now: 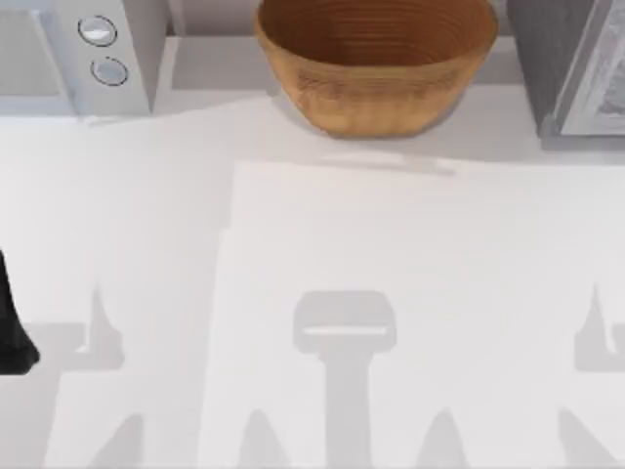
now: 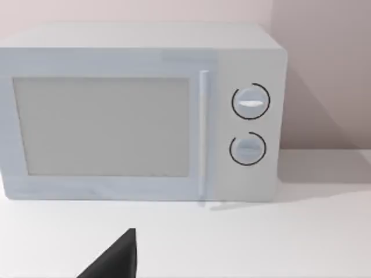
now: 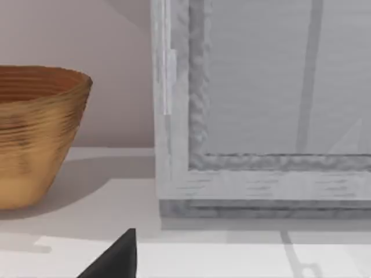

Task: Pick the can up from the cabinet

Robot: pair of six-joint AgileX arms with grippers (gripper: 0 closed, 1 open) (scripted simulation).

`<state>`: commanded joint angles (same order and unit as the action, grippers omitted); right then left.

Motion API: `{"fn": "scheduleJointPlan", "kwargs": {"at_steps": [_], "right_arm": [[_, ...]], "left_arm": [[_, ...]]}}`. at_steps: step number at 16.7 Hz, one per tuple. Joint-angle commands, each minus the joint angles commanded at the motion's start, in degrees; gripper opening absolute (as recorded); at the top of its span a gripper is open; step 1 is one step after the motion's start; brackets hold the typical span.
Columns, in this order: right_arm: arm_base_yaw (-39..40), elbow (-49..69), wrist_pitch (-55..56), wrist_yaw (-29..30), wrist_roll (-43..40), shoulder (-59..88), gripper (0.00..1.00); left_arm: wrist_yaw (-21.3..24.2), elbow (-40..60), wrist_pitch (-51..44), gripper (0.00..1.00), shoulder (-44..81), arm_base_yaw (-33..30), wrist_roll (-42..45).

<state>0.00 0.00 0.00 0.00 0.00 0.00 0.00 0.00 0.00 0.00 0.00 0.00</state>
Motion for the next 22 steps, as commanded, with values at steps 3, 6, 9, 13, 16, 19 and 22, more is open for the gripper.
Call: {"fn": "scheduleJointPlan", "kwargs": {"at_steps": [3, 6, 9, 13, 16, 19, 22], "right_arm": [[0.1, 0.6, -0.1, 0.1, 0.0, 0.5, 1.0], [0.8, 6.1, -1.3, 0.6, 0.1, 4.8, 1.0], [2.1, 16.6, -3.7, 1.8, 0.2, 13.1, 1.0], [4.1, 35.9, -8.6, 4.2, 0.3, 28.2, 1.0], [5.7, 52.1, -12.7, 6.1, 0.3, 40.8, 1.0], [7.3, 68.2, -16.6, 7.9, 0.4, 52.9, 1.0], [8.7, 82.4, -20.0, 9.5, 0.6, 63.4, 1.0]], "left_arm": [[0.0, 0.0, 0.0, 1.0, 0.0, 0.0, 0.0], [0.0, 0.0, 0.0, 1.0, 0.0, 0.0, 0.0], [0.0, 0.0, 0.0, 1.0, 0.0, 0.0, 0.0], [0.0, 0.0, 0.0, 1.0, 0.0, 0.0, 0.0], [0.0, 0.0, 0.0, 1.0, 0.0, 0.0, 0.0], [0.0, 0.0, 0.0, 1.0, 0.0, 0.0, 0.0], [0.0, 0.0, 0.0, 1.0, 0.0, 0.0, 0.0]]}}
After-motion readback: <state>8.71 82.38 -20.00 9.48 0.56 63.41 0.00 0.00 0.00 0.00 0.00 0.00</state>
